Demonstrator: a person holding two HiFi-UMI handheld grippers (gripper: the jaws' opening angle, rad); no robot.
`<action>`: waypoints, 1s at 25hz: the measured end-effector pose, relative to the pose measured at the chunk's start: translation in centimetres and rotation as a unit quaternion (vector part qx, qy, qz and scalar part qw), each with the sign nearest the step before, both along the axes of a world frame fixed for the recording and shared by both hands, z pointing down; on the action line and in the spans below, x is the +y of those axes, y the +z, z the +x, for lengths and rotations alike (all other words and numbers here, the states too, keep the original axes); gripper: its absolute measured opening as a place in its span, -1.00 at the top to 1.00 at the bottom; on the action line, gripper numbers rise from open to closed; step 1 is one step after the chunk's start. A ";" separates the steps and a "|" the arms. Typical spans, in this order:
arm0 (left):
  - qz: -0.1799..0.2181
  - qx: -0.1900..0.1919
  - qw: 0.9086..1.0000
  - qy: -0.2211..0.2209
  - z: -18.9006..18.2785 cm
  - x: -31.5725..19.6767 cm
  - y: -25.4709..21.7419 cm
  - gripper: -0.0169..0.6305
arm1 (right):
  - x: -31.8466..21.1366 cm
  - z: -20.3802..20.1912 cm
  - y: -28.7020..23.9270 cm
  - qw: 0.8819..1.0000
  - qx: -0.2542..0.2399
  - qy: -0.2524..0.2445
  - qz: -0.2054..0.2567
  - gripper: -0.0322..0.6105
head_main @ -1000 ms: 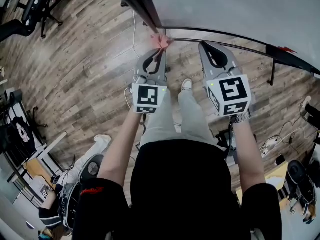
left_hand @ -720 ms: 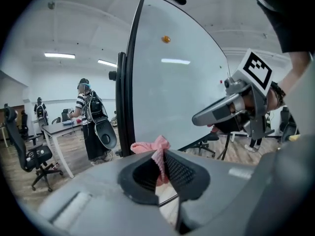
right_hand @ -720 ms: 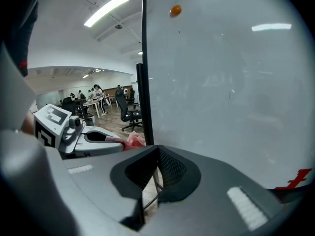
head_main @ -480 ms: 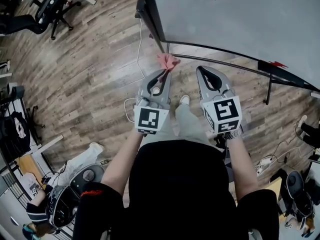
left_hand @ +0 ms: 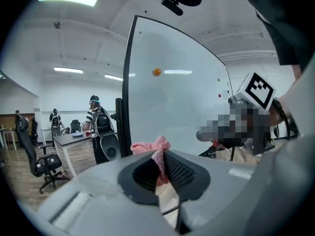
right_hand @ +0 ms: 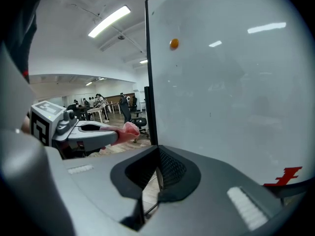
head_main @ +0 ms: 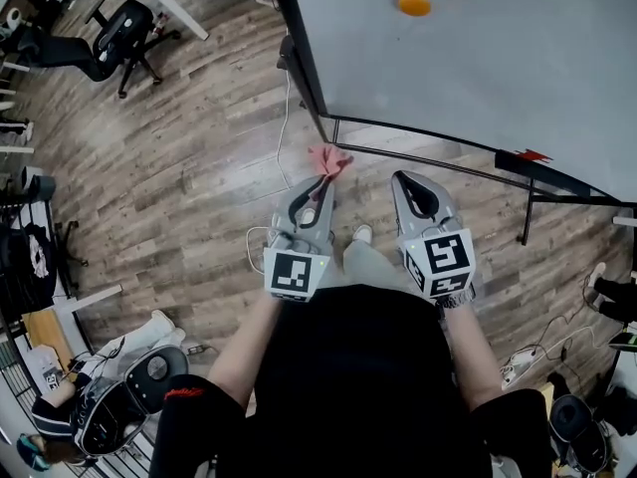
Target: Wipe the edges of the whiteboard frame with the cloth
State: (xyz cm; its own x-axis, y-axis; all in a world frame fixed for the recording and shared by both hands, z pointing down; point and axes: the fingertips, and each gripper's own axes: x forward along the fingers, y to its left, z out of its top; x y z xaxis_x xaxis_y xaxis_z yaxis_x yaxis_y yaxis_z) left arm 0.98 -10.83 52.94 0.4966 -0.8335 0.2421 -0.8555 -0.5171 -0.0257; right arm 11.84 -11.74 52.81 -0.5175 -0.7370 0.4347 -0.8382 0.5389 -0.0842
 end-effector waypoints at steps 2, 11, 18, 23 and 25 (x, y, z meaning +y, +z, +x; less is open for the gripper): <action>0.014 -0.007 1.000 -0.004 0.1 0.4 -1.0 0.90 | 0.3 0.5 -1.1 1.000 -0.008 0.006 0.007 0.89; 0.050 0.034 0.998 -0.033 -0.8 2.2 -7.5 0.90 | 2.6 1.2 -6.8 0.997 -0.030 0.011 0.075 0.89; 0.091 0.034 0.995 -0.025 0.4 4.0 -11.6 0.90 | 4.3 2.3 -11.7 0.991 -0.047 0.016 0.123 0.89; 0.105 0.045 0.993 -0.031 0.4 4.8 -13.9 0.90 | 5.0 2.3 -14.9 0.986 -0.065 0.015 0.153 0.89; 0.116 0.048 0.992 -0.032 0.4 4.9 -15.0 0.90 | 5.0 2.1 -15.9 0.984 -0.068 0.011 0.165 0.89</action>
State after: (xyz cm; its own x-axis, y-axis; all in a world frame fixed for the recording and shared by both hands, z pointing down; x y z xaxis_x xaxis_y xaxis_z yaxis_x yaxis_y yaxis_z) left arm 1.43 -5.93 37.98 0.4524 -0.8918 -0.0061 -0.8906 -0.4514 -0.0550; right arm 13.97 -6.76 36.92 -0.5359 -0.8387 0.0967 -0.8435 0.5367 -0.0198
